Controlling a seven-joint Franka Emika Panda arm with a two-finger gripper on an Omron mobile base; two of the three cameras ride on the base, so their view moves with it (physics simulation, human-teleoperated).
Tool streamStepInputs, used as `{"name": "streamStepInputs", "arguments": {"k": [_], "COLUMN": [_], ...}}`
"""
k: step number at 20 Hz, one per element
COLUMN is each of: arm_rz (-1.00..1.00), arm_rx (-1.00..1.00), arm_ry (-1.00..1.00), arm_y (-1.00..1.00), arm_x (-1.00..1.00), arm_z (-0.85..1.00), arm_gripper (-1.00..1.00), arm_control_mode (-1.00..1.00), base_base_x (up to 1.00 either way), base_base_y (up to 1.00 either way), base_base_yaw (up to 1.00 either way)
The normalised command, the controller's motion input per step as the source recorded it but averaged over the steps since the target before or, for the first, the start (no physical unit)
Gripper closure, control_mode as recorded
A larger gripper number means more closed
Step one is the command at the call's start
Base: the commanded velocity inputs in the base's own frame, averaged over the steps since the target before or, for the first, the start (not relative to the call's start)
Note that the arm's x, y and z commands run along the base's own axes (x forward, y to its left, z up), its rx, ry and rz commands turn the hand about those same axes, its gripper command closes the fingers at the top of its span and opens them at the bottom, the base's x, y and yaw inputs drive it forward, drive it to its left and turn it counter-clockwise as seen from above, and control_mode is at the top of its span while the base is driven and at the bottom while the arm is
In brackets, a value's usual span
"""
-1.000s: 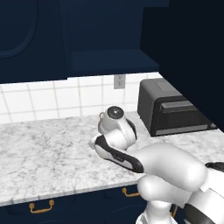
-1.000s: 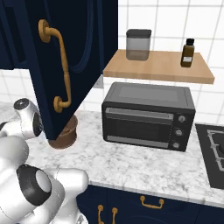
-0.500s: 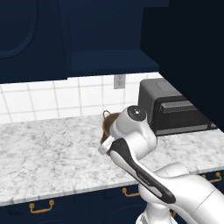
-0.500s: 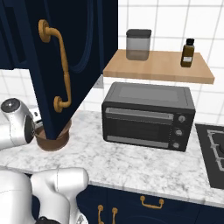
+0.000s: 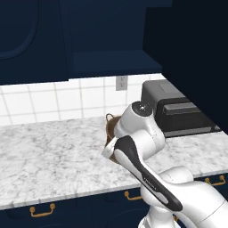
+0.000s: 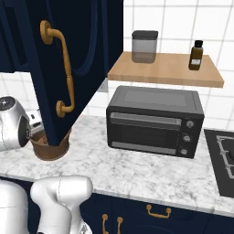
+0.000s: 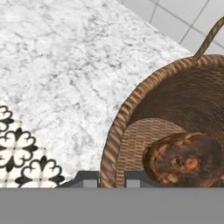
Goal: Open the cabinet, pick up the bread from the cabinet and place it in the basket. Then move the basket to the dining counter.
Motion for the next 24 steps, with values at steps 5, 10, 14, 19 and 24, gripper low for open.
{"name": "streamStepInputs", "arguments": {"k": [5, 10, 14, 19, 24], "arm_rz": [0.00, 0.00, 0.00, 0.00, 0.00], "arm_rx": [0.00, 0.00, 0.00, 0.00, 0.00], "arm_ry": [0.00, 0.00, 0.00, 0.00, 0.00], "arm_y": [0.00, 0.00, 0.00, 0.00, 0.00], "arm_x": [0.00, -0.03, 0.00, 0.00, 0.00], "arm_z": [0.00, 0.00, 0.00, 0.00, 0.00], "arm_gripper": [1.00, 1.00, 1.00, 1.00, 1.00], "arm_control_mode": [-1.00, 1.00, 1.00, 1.00, 1.00], "base_base_x": [0.00, -0.56, -1.00, -0.77, -0.03], "base_base_y": [0.00, 0.03, 0.05, 0.29, 0.17], "base_base_yaw": [0.00, 0.01, -0.10, -0.60, -0.91]}}
